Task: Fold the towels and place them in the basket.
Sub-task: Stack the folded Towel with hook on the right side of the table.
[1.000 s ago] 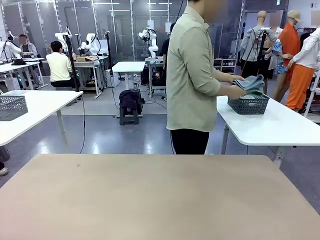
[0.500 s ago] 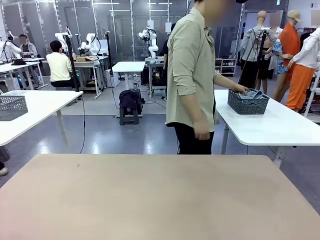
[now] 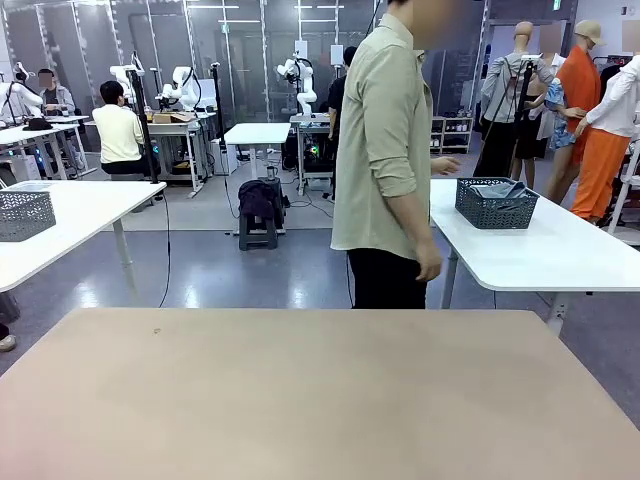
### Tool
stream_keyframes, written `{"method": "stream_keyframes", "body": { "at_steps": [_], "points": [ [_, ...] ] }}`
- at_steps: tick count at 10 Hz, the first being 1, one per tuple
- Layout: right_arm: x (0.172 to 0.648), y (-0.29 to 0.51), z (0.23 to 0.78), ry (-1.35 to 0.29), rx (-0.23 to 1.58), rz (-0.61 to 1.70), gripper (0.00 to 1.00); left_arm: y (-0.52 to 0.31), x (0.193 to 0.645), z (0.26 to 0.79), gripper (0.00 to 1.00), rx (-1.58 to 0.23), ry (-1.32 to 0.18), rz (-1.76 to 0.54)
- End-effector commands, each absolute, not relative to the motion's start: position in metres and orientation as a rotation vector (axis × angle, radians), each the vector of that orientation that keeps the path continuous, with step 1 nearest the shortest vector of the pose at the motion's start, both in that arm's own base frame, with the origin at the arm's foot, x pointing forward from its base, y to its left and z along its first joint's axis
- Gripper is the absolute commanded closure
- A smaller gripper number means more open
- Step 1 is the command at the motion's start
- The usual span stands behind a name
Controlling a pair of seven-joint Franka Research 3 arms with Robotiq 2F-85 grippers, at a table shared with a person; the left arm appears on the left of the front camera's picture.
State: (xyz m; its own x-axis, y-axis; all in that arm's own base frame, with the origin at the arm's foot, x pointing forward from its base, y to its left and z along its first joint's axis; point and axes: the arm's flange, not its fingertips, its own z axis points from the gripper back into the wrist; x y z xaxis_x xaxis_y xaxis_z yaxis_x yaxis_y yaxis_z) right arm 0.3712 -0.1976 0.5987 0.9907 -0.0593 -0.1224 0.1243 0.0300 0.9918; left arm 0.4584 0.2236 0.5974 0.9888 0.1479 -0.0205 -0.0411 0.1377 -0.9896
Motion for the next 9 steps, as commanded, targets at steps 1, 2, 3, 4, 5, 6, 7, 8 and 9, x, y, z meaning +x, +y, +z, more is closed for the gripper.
{"method": "stream_keyframes", "body": {
  "at_steps": [1,2,3,4,5,6,7,8,9],
  "points": [
    [0.3661,-0.2064,0.6001,0.036,1.569,-0.096,0.00,0.2300,0.4635,0.6048,0.00,-1.489,-0.009,0.118],
    [0.3658,-0.2046,0.6002,0.042,1.559,-0.093,0.00,0.2294,0.4635,0.6033,0.00,-1.506,0.015,0.099],
    [0.3714,-0.1975,0.5988,0.049,1.538,-0.137,0.00,0.2231,0.4589,0.5956,0.00,-1.446,-0.062,0.125],
    [0.3714,-0.1975,0.5988,0.049,1.538,-0.137,0.00,0.2231,0.4589,0.5956,0.00,-1.446,-0.062,0.125],
    [0.3714,-0.1975,0.5988,0.049,1.538,-0.137,0.00,0.2231,0.4589,0.5956,0.00,-1.446,-0.062,0.125],
    [0.3714,-0.1975,0.5988,0.049,1.538,-0.137,0.00,0.2231,0.4589,0.5956,0.00,-1.446,-0.062,0.125],
    [0.3714,-0.1975,0.5988,0.049,1.538,-0.137,0.00,0.2231,0.4589,0.5956,0.00,-1.446,-0.062,0.125],
    [0.3714,-0.1975,0.5988,0.049,1.538,-0.137,0.00,0.2231,0.4589,0.5956,0.00,-1.446,-0.062,0.125],
    [0.3714,-0.1975,0.5988,0.049,1.538,-0.137,0.00,0.2231,0.4589,0.5956,0.00,-1.446,-0.062,0.125]
  ]
}}
